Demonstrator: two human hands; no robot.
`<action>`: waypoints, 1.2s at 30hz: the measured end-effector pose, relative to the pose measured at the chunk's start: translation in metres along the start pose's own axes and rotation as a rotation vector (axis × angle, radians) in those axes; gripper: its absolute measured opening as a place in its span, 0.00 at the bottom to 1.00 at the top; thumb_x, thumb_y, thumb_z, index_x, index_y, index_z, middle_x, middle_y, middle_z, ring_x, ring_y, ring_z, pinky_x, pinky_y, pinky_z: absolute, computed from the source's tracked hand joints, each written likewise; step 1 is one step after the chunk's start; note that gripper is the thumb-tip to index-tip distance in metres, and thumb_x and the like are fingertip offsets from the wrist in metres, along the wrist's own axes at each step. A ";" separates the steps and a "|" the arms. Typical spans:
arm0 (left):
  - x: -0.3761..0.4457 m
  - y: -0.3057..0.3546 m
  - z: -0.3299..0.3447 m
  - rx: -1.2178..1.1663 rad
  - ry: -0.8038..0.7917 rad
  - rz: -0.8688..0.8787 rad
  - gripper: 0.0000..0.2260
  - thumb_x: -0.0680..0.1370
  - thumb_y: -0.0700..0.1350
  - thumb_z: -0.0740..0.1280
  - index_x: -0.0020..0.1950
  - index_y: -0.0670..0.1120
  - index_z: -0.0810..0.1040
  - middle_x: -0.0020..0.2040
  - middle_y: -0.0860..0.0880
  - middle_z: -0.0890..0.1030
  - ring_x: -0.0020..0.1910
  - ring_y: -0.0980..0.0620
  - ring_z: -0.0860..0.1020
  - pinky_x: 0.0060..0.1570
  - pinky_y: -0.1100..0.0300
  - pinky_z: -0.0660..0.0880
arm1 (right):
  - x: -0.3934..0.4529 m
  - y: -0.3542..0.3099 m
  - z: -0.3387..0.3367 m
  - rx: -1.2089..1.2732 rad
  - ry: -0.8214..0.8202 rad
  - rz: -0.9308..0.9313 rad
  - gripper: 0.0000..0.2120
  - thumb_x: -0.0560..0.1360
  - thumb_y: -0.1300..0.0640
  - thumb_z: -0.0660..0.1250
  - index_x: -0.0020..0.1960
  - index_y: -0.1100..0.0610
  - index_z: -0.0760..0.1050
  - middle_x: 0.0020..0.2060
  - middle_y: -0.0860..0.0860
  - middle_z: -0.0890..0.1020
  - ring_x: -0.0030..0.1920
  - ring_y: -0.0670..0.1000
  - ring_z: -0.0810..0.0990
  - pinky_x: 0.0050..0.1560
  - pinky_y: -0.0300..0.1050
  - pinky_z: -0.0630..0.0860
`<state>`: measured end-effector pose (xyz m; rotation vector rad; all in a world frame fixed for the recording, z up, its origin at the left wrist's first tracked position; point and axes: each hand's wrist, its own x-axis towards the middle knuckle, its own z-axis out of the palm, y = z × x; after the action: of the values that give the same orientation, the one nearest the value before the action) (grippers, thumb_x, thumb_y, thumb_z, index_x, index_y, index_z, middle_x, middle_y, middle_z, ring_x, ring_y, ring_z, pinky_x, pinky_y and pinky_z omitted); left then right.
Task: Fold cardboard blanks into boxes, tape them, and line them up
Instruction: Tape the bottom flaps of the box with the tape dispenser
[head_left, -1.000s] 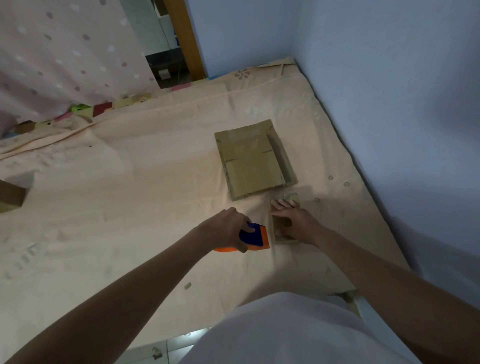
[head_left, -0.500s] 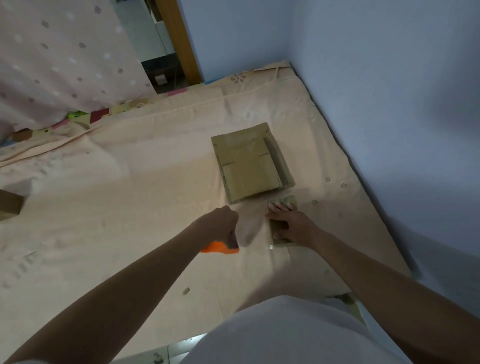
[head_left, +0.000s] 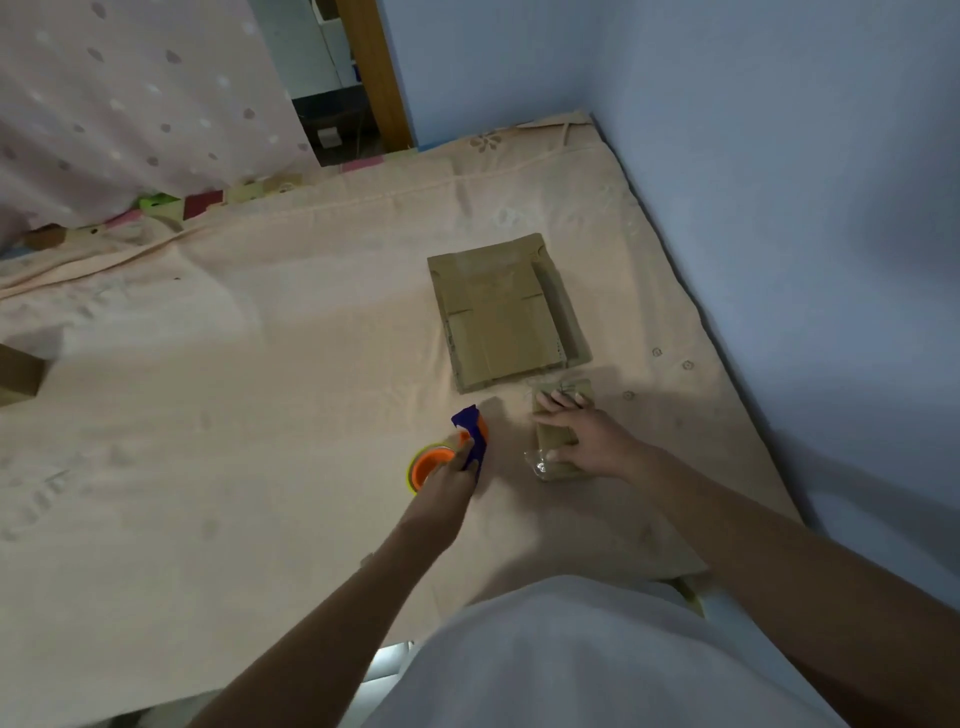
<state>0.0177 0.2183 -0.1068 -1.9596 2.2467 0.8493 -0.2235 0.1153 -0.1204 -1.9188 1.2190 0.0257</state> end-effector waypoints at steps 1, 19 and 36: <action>0.005 -0.003 0.014 0.051 -0.014 0.005 0.23 0.83 0.55 0.54 0.77 0.49 0.66 0.77 0.49 0.65 0.76 0.49 0.62 0.72 0.61 0.58 | -0.001 -0.001 -0.002 -0.012 -0.012 -0.010 0.33 0.76 0.58 0.72 0.77 0.44 0.64 0.80 0.43 0.54 0.81 0.47 0.46 0.80 0.47 0.42; 0.044 0.076 0.010 -1.516 -0.077 -0.824 0.04 0.80 0.42 0.68 0.53 0.44 0.79 0.47 0.49 0.82 0.45 0.50 0.78 0.50 0.54 0.70 | -0.003 -0.014 -0.010 -0.059 -0.040 -0.006 0.33 0.80 0.71 0.56 0.80 0.48 0.60 0.81 0.44 0.51 0.81 0.49 0.43 0.80 0.50 0.43; 0.052 0.093 0.042 -1.670 0.263 -1.012 0.06 0.72 0.35 0.76 0.46 0.41 0.83 0.37 0.46 0.80 0.28 0.55 0.75 0.26 0.66 0.71 | 0.001 0.000 -0.012 0.003 -0.053 -0.010 0.33 0.80 0.70 0.57 0.79 0.44 0.61 0.80 0.39 0.52 0.81 0.49 0.45 0.81 0.52 0.46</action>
<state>-0.0925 0.1932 -0.1272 -3.0423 -0.2648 2.5220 -0.2279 0.1071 -0.1134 -1.9096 1.1734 0.0682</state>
